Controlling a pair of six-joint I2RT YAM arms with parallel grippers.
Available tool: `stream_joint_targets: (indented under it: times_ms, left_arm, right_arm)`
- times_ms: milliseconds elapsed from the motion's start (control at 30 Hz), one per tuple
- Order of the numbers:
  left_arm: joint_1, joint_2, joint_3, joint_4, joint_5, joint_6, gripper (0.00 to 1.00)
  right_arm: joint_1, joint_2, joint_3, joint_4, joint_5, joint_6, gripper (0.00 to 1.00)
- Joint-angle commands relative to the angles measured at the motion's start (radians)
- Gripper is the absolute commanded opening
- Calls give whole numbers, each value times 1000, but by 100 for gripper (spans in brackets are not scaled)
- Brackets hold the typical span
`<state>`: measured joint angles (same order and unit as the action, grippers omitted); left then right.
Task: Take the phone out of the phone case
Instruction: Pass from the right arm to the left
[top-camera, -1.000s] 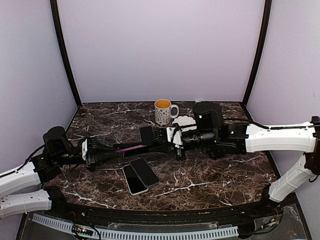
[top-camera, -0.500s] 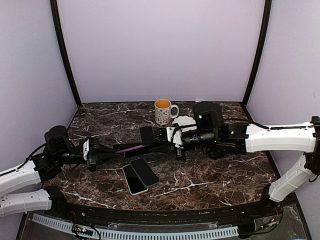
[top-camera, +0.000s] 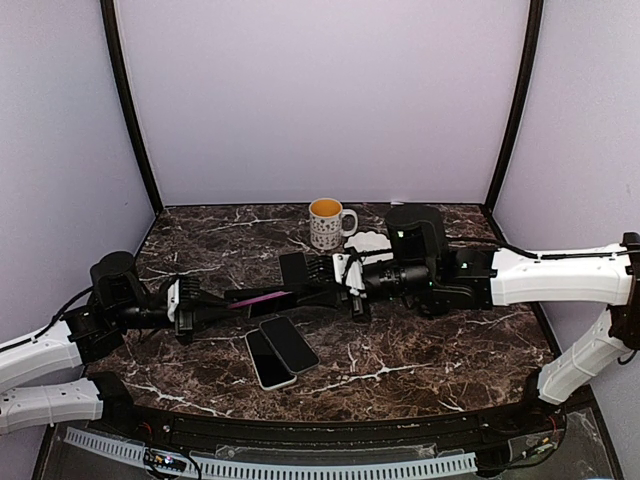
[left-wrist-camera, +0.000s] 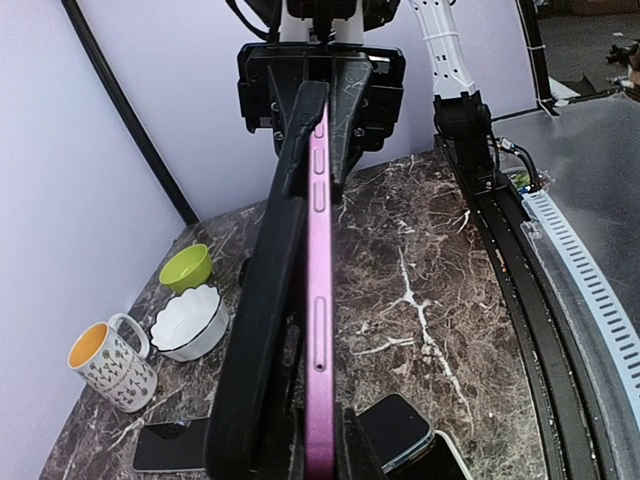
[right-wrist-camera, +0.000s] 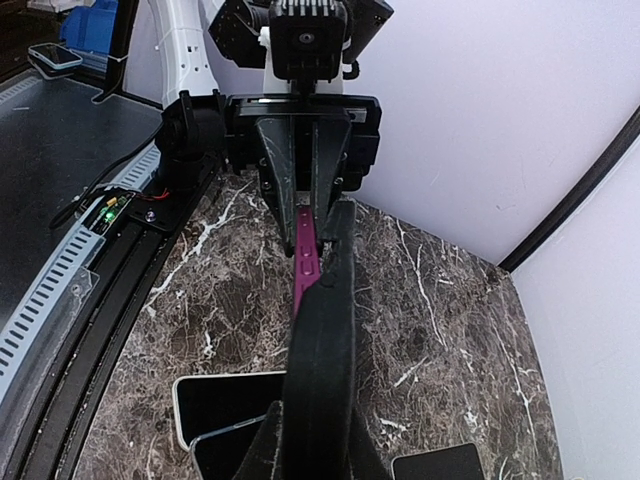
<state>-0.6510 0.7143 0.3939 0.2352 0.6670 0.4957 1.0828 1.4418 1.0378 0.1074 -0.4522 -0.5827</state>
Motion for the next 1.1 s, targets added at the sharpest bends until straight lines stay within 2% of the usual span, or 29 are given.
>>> stream_joint_targets:
  times_ms: [0, 67, 200, 233, 267, 333, 367, 400, 633, 800, 967, 1067]
  left_arm:
    - [-4, -2, 35, -1, -9, 9, 5]
    - [-6, -9, 43, -24, -12, 24, 0]
    - [-7, -34, 45, -25, -53, 41, 0]
    - [-6, -44, 41, -23, -67, 50, 0]
    - [-7, -48, 39, -20, -74, 54, 0]
    - [-7, -57, 37, -25, -88, 71, 0]
    - [-7, -61, 36, -27, -94, 90, 0]
    - [-7, -63, 34, -29, -96, 108, 0]
    - [-8, -64, 38, -46, -117, 187, 0]
    - [-9, -24, 62, -84, -98, 215, 0]
    - [-10, 73, 128, -158, -99, 169, 0]
    - [-13, 129, 152, -170, -58, 147, 0]
  right_arm:
    - [17, -10, 27, 151, -57, 38, 0]
    - [17, -12, 17, 169, -61, 61, 0]
    - [18, -19, -12, 181, -49, 104, 0]
    - [18, -22, -20, 183, -31, 124, 4]
    - [18, -26, -32, 193, -9, 151, 14]
    - [18, -39, -66, 230, 42, 232, 57]
    - [19, -47, -82, 237, 54, 262, 86]
    - [17, -56, -95, 235, 57, 288, 97]
    - [19, -125, -107, 113, 147, 368, 99]
    - [21, -97, 28, -55, 161, 391, 99]
    - [20, -38, 152, -61, 302, 573, 99]
    - [20, 35, 280, -203, 316, 570, 98]
